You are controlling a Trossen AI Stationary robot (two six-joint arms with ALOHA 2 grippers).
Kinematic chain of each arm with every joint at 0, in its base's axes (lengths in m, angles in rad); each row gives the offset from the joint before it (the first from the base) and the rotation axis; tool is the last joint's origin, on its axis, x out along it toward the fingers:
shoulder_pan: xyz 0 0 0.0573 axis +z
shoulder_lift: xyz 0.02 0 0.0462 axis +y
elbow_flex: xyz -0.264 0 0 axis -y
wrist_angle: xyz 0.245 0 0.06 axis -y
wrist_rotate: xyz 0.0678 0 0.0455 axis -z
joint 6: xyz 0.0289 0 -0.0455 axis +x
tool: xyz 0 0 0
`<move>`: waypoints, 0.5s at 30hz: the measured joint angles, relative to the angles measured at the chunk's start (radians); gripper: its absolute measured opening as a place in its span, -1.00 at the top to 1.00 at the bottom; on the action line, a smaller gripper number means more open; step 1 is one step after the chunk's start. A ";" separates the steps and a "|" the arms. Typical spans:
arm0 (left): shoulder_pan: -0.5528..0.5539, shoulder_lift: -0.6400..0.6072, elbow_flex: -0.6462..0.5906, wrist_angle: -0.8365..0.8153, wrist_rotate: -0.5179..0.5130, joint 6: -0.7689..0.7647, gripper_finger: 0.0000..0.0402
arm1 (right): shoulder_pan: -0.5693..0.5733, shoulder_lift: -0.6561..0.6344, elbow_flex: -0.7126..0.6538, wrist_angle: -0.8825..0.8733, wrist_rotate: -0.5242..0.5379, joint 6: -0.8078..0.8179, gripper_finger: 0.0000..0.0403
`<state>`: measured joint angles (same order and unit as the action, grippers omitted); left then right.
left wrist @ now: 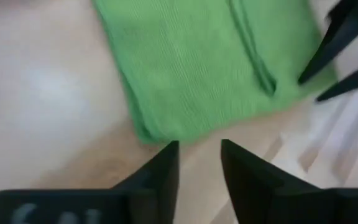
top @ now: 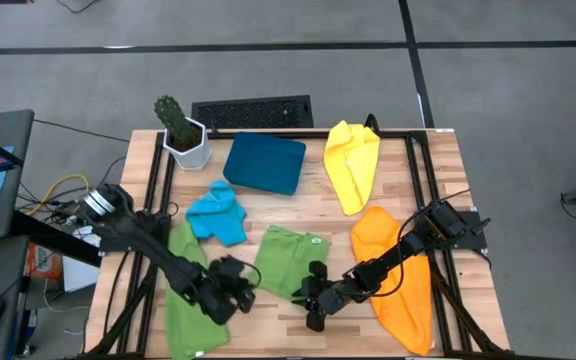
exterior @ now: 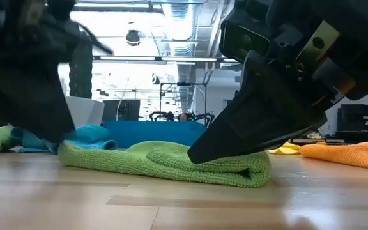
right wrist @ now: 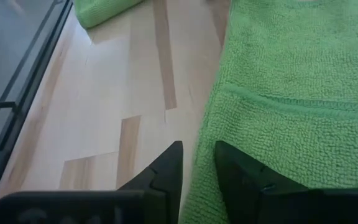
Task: Fold microfiber towels
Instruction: Fold the right green towel
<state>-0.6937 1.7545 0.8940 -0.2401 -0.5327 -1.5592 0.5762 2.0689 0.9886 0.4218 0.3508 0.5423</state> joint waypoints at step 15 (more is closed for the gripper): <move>-0.018 0.082 0.000 -0.022 -0.162 -0.328 0.19 | 0.006 -0.033 0.004 -0.007 -0.004 0.037 0.41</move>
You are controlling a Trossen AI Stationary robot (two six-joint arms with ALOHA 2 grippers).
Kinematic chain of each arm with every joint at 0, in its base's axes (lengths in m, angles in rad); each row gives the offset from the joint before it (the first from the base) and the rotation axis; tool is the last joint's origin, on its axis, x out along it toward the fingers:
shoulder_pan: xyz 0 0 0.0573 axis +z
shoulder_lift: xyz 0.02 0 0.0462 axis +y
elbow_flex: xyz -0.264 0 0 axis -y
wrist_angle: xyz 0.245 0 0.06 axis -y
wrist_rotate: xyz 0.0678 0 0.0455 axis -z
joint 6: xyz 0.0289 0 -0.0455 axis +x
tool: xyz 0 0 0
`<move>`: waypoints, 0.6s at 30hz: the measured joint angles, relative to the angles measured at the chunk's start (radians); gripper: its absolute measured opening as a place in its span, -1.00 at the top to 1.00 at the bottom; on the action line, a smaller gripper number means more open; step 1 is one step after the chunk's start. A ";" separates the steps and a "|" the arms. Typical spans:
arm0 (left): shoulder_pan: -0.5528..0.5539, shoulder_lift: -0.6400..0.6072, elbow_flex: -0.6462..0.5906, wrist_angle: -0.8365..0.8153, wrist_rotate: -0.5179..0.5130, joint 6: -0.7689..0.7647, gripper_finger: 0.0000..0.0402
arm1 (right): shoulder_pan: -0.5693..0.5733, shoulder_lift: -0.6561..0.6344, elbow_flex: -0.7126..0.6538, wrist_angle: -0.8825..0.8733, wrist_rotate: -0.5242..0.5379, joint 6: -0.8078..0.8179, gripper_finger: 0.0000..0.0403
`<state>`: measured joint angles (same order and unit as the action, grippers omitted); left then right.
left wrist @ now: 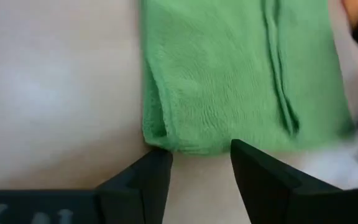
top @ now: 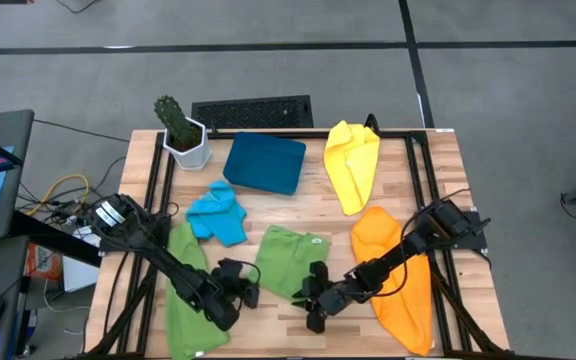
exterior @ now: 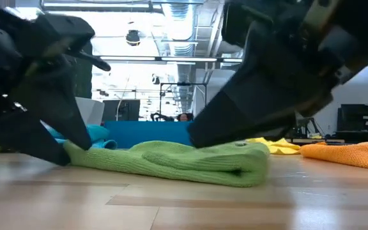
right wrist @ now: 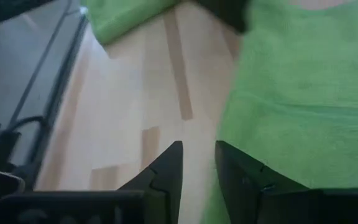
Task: Fold microfiber towels
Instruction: Fold the right green towel
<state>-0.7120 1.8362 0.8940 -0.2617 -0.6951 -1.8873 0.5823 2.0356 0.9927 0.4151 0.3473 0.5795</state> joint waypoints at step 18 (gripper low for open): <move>0.041 0.000 -0.018 -0.097 -0.069 -0.209 0.42 | 0.000 -0.017 -0.003 -0.012 0.018 0.010 0.41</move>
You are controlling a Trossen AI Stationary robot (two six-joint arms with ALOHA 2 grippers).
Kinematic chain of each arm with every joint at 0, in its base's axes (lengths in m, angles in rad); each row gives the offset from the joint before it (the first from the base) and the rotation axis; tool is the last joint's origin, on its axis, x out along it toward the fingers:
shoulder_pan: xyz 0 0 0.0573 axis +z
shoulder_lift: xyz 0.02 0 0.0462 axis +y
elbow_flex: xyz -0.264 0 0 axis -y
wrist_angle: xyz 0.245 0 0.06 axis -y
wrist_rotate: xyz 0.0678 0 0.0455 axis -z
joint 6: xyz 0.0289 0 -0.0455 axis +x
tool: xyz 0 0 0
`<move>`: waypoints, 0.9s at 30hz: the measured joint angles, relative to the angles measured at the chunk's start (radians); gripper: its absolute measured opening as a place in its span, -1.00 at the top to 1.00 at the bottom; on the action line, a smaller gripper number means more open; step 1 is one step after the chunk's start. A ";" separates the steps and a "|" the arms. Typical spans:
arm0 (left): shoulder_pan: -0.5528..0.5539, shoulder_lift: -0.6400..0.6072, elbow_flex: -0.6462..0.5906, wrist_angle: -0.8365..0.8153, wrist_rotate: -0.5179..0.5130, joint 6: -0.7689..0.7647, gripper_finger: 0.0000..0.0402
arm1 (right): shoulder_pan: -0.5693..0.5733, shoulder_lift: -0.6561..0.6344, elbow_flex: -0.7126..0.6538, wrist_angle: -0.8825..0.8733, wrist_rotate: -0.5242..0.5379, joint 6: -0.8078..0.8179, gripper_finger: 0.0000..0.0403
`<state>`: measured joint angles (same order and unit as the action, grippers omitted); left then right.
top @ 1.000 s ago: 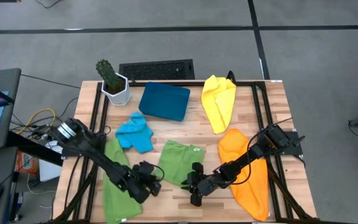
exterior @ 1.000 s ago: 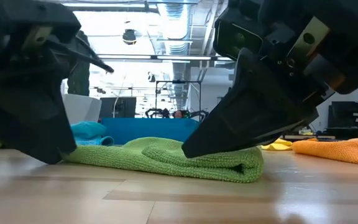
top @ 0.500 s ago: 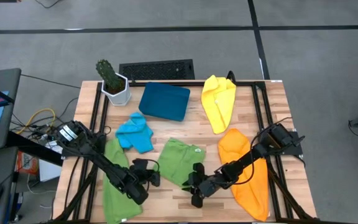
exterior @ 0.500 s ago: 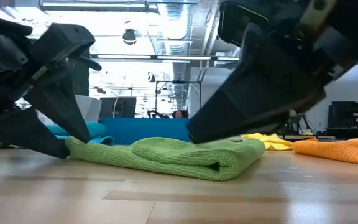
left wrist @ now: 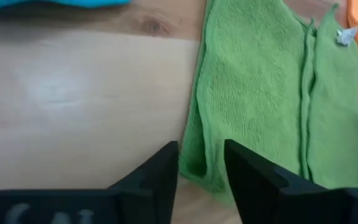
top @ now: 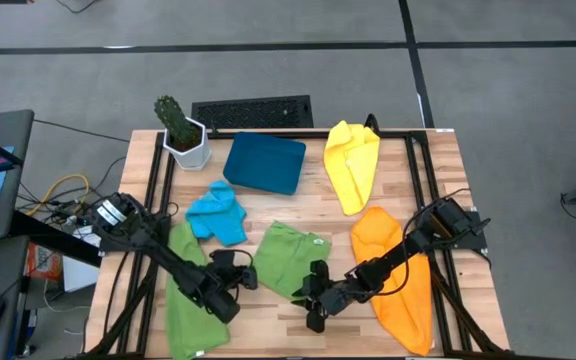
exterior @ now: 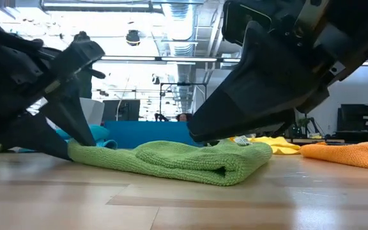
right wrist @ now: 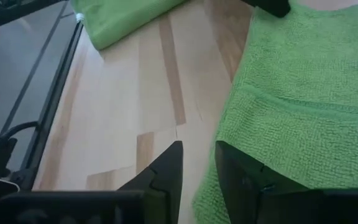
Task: Fold microfiber towels
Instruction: Fold the right green towel
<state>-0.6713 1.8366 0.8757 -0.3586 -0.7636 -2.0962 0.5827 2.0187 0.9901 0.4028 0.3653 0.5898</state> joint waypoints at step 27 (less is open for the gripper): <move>0.022 -0.084 0.000 0.093 0.009 0.126 1.00 | 0.011 -0.034 -0.001 -0.130 0.154 -0.033 0.41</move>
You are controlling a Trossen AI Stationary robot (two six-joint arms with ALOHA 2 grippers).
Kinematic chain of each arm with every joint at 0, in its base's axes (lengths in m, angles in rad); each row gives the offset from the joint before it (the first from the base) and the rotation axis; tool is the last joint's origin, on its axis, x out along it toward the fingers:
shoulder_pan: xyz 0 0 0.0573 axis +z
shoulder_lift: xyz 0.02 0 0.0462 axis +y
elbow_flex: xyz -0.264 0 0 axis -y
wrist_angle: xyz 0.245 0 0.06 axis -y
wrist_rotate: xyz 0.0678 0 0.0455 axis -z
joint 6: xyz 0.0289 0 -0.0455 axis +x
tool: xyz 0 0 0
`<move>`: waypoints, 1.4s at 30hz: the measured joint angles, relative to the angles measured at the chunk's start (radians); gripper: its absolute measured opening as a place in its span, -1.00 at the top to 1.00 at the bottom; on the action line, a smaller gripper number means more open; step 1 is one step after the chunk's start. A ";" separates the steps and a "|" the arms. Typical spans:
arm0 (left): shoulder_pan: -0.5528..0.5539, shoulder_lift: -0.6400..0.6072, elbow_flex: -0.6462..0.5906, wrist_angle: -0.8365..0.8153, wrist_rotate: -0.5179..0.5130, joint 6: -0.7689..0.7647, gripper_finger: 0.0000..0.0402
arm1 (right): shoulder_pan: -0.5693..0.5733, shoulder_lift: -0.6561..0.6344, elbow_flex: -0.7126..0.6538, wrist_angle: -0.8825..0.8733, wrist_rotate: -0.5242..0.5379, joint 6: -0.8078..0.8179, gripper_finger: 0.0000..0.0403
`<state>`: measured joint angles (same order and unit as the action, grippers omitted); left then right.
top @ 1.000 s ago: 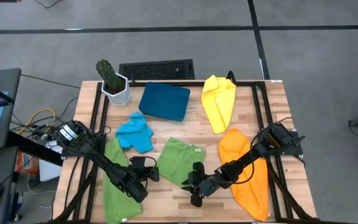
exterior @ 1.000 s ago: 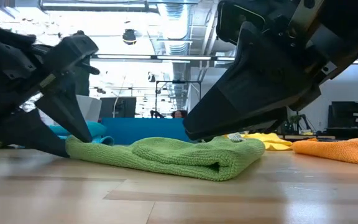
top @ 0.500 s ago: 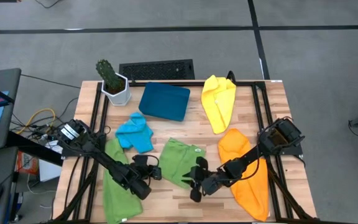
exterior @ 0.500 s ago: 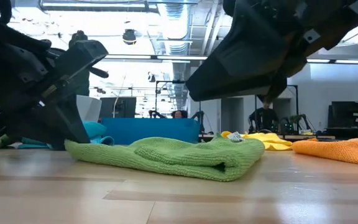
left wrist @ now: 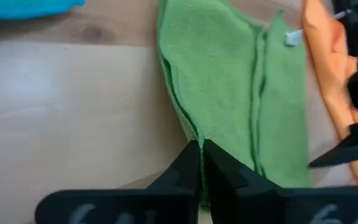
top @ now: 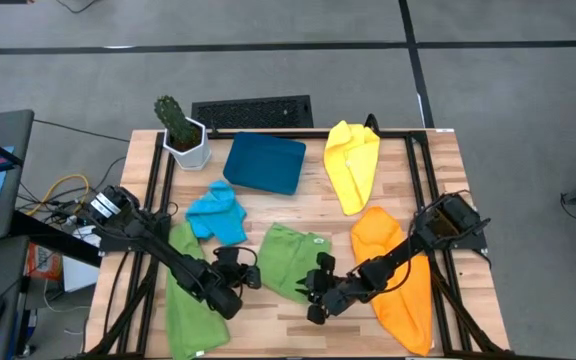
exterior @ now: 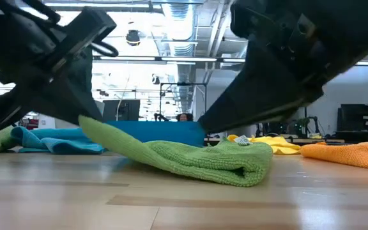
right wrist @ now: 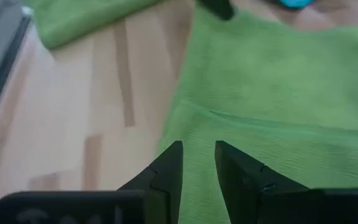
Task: Fold microfiber towels
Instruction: Fold the right green towel
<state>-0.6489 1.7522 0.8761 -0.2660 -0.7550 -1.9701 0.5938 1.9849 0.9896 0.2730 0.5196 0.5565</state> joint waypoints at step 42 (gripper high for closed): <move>0.211 0.020 0.165 0.246 0.440 0.803 1.00 | 0.099 -0.030 0.002 -0.346 0.184 0.368 0.41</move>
<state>-0.4381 1.7718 1.0415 -0.0203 -0.3149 -1.1675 0.6925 1.9545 0.9918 -0.0727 0.7041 0.9246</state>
